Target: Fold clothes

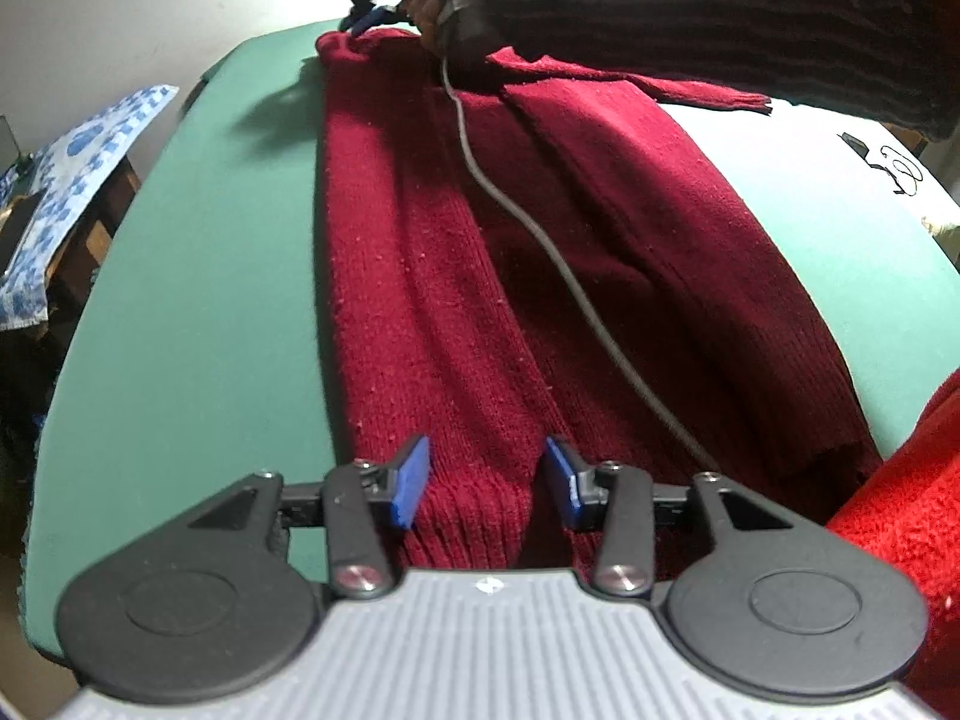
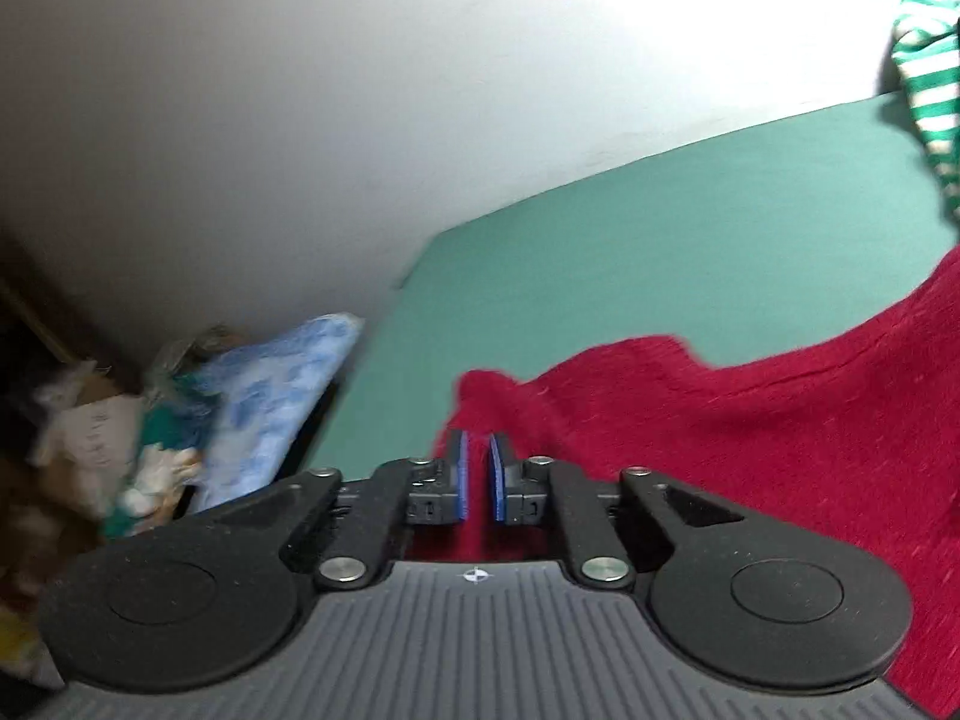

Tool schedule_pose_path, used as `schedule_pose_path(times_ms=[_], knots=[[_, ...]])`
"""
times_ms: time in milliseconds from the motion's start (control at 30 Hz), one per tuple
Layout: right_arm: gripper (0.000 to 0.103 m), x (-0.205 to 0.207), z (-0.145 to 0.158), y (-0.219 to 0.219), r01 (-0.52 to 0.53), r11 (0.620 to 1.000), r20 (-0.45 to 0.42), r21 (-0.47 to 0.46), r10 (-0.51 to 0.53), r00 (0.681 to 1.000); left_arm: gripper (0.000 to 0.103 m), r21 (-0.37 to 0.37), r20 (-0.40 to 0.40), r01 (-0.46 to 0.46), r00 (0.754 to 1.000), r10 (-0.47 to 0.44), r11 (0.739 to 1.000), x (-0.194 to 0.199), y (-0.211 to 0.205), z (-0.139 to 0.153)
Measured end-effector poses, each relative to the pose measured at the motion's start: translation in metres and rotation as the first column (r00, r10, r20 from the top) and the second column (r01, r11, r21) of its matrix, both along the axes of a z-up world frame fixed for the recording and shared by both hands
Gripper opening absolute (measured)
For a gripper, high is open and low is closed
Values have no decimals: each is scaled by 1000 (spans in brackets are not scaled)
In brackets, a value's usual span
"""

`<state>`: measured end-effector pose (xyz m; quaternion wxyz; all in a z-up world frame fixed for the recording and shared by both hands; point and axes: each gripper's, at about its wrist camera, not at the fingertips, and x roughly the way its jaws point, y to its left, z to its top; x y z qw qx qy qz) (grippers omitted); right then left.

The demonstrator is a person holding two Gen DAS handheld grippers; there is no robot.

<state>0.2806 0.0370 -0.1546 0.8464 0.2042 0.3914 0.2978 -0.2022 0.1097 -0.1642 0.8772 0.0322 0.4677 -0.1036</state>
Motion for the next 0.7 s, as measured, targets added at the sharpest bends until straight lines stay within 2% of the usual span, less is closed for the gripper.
schedule_pose_path(times_ms=[33, 100, 200, 233, 267, 333, 367, 467, 500, 567, 600, 633, 667, 700], knots=[[9, 0, -3, 1, -11, 1000, -14, -19, 11, 1000, 45, 1, -2, 5, 1000, -5, 1000, 0, 0, 0], [0, 2, -12, -2, 10, 997, -15, -75, -11, 1000, 46, 5, -6, 14, 1000, -14, 1000, 1, -1, 1], [0, -6, -10, -15, 44, 999, -3, -27, -44, 999, 46, 16, -12, 27, 1000, -27, 1000, 1, -1, 1], [11, -16, -3, -17, 21, 1000, 18, -16, -21, 1000, 46, 16, -14, 28, 1000, -28, 999, 1, -1, 2], [15, -25, 3, -20, -1, 1000, 38, -7, 2, 999, 46, 15, -16, 27, 1000, -26, 1000, 2, -1, 2], [15, -52, 13, -22, -99, 995, 59, -11, 99, 993, 47, 12, -20, 24, 1000, -24, 1000, 2, -1, 2], [15, -67, 14, -23, -145, 989, 54, -14, 145, 988, 52, 9, -25, 31, 999, -31, 999, 2, -2, 1], [14, -102, 2, -26, -248, 969, 8, -13, 248, 969, 86, -2, -44, 61, 997, -61, 998, 2, -7, -3], [14, -113, -3, -30, -254, 967, -13, -23, 253, 967, 89, -6, -50, 71, 996, -72, 997, 1, -9, -4], [6, -126, -13, -37, -211, 977, -15, -17, 211, 977, 88, 19, -41, 91, 995, -90, 996, -1, -17, -6], [5, -131, -14, -42, -183, 983, -19, -8, 183, 983, 87, 17, -38, 92, 995, -91, 996, -2, -19, -6], [7, -137, -14, -49, -152, 988, -26, 2, 152, 988, 86, 17, -37, 92, 995, -91, 996, -2, -18, -5], [15, -145, -11, -54, -159, 987, -22, 33, 160, 987, 85, 18, -37, 91, 995, -91, 996, -3, -18, -4], [16, -156, -6, -59, -186, 980, -11, 75, 187, 982, 85, 18, -36, 91, 995, -90, 996, -4, -17, -4]])
